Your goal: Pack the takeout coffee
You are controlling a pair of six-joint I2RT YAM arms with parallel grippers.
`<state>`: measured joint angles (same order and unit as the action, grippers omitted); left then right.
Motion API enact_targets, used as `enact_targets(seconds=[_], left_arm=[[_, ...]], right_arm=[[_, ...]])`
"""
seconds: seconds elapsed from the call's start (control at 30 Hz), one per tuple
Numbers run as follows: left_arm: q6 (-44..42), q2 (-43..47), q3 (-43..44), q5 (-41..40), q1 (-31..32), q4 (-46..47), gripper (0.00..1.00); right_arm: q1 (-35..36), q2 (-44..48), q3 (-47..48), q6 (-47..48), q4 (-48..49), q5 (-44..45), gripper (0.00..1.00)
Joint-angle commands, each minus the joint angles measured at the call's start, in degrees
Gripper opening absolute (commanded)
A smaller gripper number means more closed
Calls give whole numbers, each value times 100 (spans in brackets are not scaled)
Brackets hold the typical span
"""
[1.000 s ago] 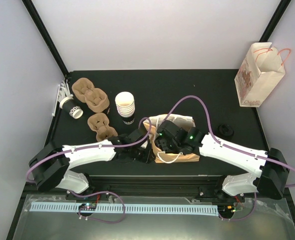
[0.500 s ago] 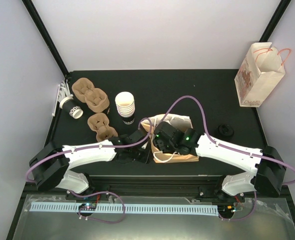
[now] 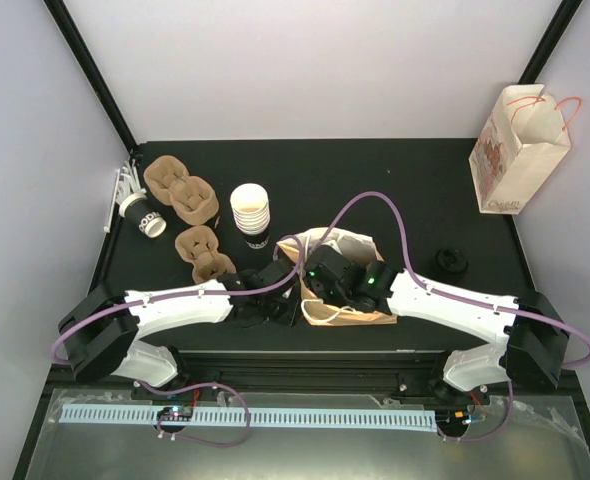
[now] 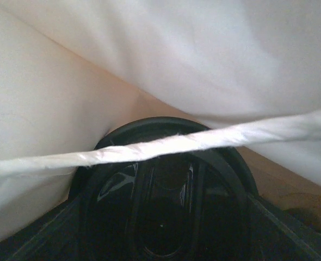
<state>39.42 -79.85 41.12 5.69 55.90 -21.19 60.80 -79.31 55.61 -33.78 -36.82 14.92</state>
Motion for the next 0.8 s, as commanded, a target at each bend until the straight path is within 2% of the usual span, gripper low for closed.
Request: enact_targets(seconds=[0.0,0.77], left_arm=[[-262,126,341,145,142,393,35],[-308,139,329,82,152,314,35]], right_arm=[[114,-1454,-1274,-206,-1064,-1176,44],[275,-1687,-1481,-257,-694,-1488,44]])
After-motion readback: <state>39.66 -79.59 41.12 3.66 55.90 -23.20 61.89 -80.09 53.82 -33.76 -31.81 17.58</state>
